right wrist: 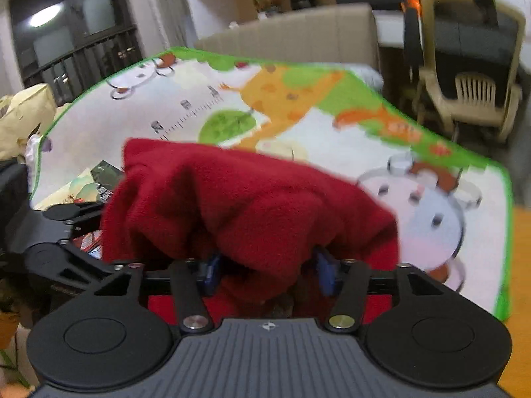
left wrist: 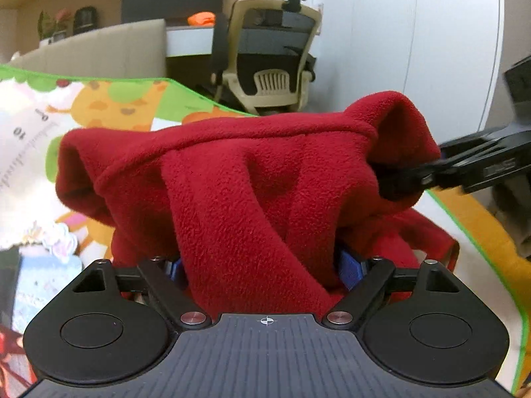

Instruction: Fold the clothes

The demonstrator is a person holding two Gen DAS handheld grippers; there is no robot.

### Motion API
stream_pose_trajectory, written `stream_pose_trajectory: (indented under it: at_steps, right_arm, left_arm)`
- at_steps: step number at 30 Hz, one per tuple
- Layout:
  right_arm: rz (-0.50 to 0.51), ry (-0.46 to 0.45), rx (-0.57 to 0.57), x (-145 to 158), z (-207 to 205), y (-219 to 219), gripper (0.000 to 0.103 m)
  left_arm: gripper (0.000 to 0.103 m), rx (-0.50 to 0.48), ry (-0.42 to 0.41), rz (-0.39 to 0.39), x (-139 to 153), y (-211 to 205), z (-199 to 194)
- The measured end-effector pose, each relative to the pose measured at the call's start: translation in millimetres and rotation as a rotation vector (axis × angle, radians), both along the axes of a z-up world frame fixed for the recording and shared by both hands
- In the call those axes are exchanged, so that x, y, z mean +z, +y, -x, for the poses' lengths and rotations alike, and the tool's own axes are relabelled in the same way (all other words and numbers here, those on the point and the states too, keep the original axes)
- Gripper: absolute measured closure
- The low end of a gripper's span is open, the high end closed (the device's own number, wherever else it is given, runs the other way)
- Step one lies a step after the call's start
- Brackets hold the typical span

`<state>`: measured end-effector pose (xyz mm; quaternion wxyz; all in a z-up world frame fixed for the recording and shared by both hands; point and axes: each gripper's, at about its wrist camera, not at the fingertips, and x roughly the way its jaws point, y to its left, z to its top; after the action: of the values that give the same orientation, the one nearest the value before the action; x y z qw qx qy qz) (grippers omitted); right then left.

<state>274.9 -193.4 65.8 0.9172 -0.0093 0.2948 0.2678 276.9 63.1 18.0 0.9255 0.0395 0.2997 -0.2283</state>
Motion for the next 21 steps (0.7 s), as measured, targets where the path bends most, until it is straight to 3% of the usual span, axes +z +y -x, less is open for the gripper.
stream_pose_trajectory:
  at_steps: [2, 4, 6, 10, 12, 14, 17, 19, 21]
  right_arm:
    - [0.050, -0.140, 0.026, 30.8, 23.2, 2.6, 0.041]
    - [0.063, -0.271, 0.063, 60.2, 38.5, 10.3, 0.023]
    - [0.041, -0.318, 0.106, 81.4, 36.0, 26.5, 0.019]
    - [0.008, -0.263, 0.174, 91.5, -10.2, 74.3, 0.018]
    - [0.007, -0.205, 0.159, 81.8, -35.0, 91.6, 0.018]
    - [0.061, -0.152, 0.147, 60.5, -49.5, 97.0, 0.018]
    - [0.115, -0.019, 0.126, 19.1, -62.7, 87.8, 0.018]
    - [0.093, 0.081, 0.104, -9.3, -62.5, 71.8, 0.018]
    - [0.051, 0.071, 0.107, -26.5, -43.8, 57.8, 0.018]
  left_arm:
    - [0.016, -0.002, 0.002, 0.025, -1.9, 3.5, 7.9]
    - [0.012, -0.009, 0.006, 0.054, -6.4, 3.1, 12.8]
    - [0.012, -0.012, 0.002, 0.078, -10.0, -2.7, 10.8]
    - [0.012, -0.004, -0.050, 0.130, -9.4, -20.5, 7.5]
    - [0.012, -0.028, -0.092, 0.182, -5.1, -25.1, 7.6]
    - [0.012, -0.065, -0.105, 0.165, -3.5, -25.8, 10.6]
    - [0.011, -0.125, -0.030, 0.155, -5.4, -2.2, 23.1]
    - [0.010, -0.143, 0.038, 0.221, -2.5, 29.7, 31.8]
    - [0.010, -0.136, 0.089, 0.300, 5.5, 65.9, 40.7]
